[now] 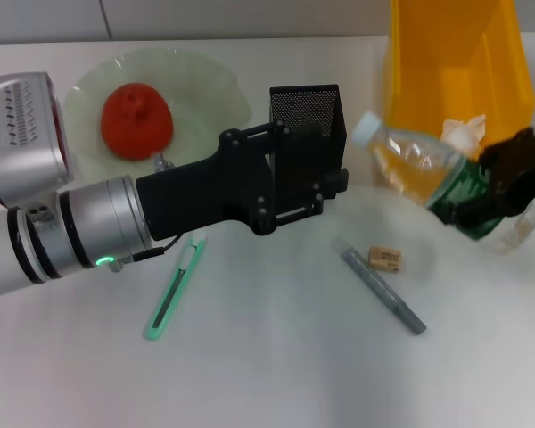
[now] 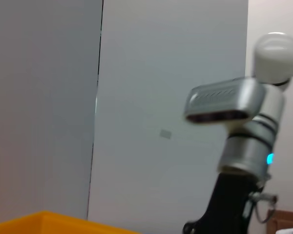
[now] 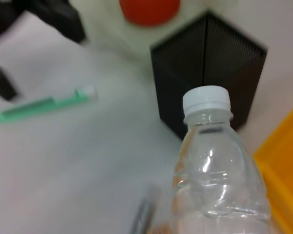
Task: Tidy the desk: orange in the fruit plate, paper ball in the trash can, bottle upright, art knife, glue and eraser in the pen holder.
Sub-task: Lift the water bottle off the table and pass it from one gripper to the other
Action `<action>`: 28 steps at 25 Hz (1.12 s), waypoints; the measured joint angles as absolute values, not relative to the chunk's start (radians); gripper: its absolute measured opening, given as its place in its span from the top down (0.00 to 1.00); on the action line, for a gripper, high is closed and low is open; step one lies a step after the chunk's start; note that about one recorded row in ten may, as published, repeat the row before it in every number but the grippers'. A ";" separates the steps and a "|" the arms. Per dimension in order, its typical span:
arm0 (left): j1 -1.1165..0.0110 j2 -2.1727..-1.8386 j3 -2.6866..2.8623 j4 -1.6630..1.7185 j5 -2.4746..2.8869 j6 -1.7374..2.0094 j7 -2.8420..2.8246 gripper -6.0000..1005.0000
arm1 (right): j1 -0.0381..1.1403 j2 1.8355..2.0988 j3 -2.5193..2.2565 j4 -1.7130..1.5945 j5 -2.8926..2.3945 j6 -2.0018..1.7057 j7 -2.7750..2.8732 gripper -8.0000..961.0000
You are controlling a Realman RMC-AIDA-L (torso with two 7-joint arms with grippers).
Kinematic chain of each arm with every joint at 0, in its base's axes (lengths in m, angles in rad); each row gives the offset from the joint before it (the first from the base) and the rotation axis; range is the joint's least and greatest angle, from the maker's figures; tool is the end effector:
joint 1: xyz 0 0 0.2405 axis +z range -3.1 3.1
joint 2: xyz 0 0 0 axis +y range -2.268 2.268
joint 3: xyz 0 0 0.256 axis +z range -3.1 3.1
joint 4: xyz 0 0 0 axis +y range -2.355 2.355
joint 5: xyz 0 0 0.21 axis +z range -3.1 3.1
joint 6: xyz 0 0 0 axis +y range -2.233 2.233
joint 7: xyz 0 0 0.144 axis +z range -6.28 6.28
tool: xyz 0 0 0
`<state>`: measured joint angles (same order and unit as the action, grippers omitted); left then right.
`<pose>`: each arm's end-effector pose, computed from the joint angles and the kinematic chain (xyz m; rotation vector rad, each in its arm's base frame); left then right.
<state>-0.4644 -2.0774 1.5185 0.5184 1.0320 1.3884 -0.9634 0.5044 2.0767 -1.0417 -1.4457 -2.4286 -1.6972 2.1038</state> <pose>-0.2004 0.3086 -0.0637 -2.6468 -0.2566 -1.1280 0.2035 0.3406 0.0604 -2.7339 0.6694 -0.1971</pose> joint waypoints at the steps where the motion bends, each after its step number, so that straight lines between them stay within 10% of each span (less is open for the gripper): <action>1: -0.467 -2.078 1.516 0.518 1.012 1.386 -0.986 0.29 | 0.442 2.078 -1.042 -1.537 -2.348 -1.703 2.084 0.22; 11: -0.480 -2.077 1.513 0.525 0.982 1.388 -1.037 0.29 | 0.218 2.083 -0.938 -1.404 -1.779 -1.663 1.730 0.22; 28: -0.514 -2.075 1.521 0.519 0.971 1.454 -1.139 0.28 | 0.314 2.081 -0.881 -0.807 -1.635 -1.648 1.206 0.22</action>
<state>-0.5140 -2.0754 1.5215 0.5189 0.9712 1.4538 -1.1394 0.3137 2.0808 -0.8810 -0.8072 -1.6350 -1.6477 1.2065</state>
